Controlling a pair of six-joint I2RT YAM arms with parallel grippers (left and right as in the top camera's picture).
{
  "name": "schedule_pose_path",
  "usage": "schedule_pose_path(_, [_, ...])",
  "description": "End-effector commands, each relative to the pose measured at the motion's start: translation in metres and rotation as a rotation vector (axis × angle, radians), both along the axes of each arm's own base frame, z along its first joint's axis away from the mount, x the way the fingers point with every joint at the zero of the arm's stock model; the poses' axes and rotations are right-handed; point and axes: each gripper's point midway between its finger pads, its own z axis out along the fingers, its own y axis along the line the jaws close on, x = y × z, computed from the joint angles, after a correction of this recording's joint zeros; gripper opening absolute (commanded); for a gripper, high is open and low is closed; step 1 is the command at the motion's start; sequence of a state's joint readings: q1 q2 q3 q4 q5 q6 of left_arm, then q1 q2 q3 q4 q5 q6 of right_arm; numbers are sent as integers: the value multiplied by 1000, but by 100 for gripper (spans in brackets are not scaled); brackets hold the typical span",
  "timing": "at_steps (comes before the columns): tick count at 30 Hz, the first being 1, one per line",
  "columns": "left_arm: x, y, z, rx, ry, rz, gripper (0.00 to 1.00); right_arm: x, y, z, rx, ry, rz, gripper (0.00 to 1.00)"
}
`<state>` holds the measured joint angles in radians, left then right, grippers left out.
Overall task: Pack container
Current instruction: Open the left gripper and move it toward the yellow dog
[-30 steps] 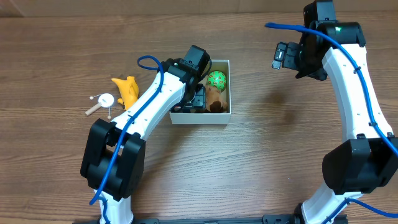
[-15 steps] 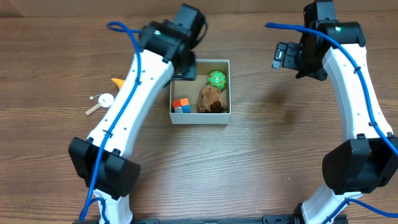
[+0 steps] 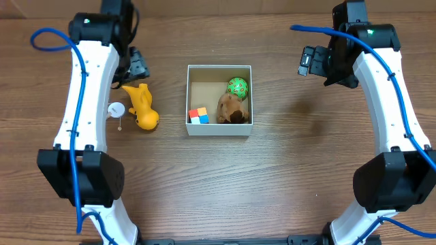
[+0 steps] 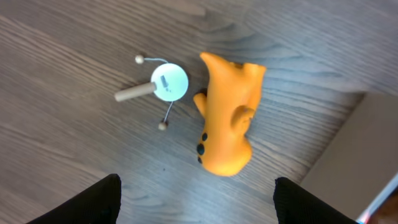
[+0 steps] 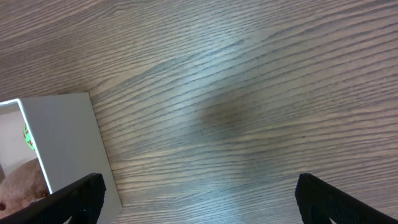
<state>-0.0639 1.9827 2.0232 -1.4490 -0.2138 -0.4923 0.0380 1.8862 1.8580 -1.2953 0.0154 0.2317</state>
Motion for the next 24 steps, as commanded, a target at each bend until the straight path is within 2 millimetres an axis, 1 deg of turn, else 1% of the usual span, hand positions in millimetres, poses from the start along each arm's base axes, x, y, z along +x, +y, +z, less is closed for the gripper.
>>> schedule_pose_path(1, [-12,-15,-45,-35,82,1,78,2,-4,14,-5,-41,-13,100])
schedule_pose_path(7, [-24,-22,-115,-76,118,41,79,2,-4,14,-5,-41,-13,100])
schedule_pose_path(10, [-29,-22,-142,-80,112,40,79,2,-4,14,-5,-41,-13,100])
schedule_pose_path(12, [-30,-22,-156,-80,102,31,78,2,-4,14,-5,-41,-13,100])
schedule_pose_path(15, [-33,-22,-164,-80,105,24,77,2,-4,14,-5,-41,-13,100])
schedule_pose_path(17, [-33,-23,-163,-85,106,11,74,2,-4,14,-5,-41,-13,100])
schedule_pose_path(21, [-26,-26,-156,-100,93,-12,59,2,-4,14,-5,-41,-12,100])
schedule_pose_path(24, [-22,-27,-150,-100,83,-18,43,2,-4,14,-5,-41,-13,100])
